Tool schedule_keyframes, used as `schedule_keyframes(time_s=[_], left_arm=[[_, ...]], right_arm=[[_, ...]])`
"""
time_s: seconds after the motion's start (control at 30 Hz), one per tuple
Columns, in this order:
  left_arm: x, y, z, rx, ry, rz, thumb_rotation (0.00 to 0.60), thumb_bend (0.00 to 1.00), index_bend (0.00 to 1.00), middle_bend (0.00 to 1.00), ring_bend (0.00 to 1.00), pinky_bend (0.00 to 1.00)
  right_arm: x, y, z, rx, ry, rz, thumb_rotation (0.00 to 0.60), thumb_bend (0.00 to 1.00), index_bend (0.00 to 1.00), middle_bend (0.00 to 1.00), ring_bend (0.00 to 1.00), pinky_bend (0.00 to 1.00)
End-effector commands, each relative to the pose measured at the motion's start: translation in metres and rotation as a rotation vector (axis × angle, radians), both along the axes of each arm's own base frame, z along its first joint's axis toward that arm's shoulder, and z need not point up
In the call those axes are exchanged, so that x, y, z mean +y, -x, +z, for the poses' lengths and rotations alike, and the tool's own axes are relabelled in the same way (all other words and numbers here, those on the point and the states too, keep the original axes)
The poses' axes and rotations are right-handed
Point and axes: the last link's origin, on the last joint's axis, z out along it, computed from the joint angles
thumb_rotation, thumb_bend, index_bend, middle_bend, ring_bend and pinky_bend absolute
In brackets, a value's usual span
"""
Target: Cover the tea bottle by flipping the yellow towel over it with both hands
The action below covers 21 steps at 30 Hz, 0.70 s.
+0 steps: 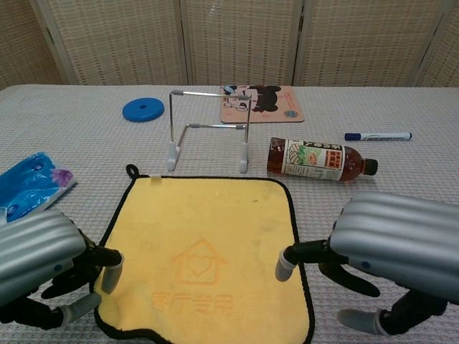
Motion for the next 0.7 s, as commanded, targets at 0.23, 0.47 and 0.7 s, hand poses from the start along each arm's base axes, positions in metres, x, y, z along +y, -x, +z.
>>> schedule_keyframes(time_s=[0.23,0.47,0.7], left_arm=[[0.000,0.001,-0.001,-0.005,0.000,0.005,0.600,0.55,0.62,0.92,0.75,0.95],[0.000,0.003,-0.001,-0.007,0.003,0.010,0.600,0.55,0.62,0.92,0.75,0.95],[0.000,0.003,-0.001,-0.012,0.003,0.012,0.600,0.55,0.62,0.92,0.75,0.95]], right_arm=[[-0.004,-0.007,-0.025,0.082,-0.038,0.035,0.600,0.32,0.32,0.80,0.79,1.00],[-0.003,-0.004,-0.036,0.117,-0.052,0.039,0.600,0.32,0.33,0.80,0.79,1.00],[-0.002,0.000,-0.043,0.132,-0.044,0.045,0.600,0.32,0.34,0.81,0.79,1.00]])
